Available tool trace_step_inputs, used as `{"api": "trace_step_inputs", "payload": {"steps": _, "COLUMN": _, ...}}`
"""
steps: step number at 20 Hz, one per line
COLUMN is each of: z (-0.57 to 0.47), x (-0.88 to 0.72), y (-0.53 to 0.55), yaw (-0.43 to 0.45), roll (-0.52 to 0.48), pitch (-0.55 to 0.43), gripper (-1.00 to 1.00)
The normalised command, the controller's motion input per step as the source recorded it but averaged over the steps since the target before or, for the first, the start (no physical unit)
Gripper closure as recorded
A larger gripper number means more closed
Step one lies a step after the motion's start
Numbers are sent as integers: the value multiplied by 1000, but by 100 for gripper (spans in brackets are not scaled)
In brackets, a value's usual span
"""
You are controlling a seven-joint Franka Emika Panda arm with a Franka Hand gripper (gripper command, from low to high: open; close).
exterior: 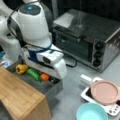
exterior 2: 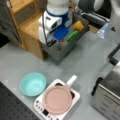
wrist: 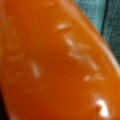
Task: Open the drawer. Pick up the carrot. Put the carrots in the drawer.
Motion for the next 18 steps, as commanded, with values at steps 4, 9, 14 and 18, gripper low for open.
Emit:
{"api": "trace_step_inputs", "payload": {"steps": 4, "z": -82, "x": -40, "y": -13, "yaw": -28, "roll": 94, "pitch": -97, "gripper": -100}}
{"api": "trace_step_inputs", "payload": {"steps": 9, "z": -61, "x": -47, "y": -14, "yaw": -44, "roll": 87, "pitch": -69, "gripper": -100}}
{"api": "trace_step_inputs", "payload": {"steps": 14, "z": -59, "x": -37, "y": -4, "yaw": -52, "roll": 78, "pitch": -47, "gripper": -100}}
{"api": "trace_step_inputs", "payload": {"steps": 18, "z": -34, "x": -52, "y": 14, "yaw": -173, "roll": 95, "pitch": -49, "gripper": -100}}
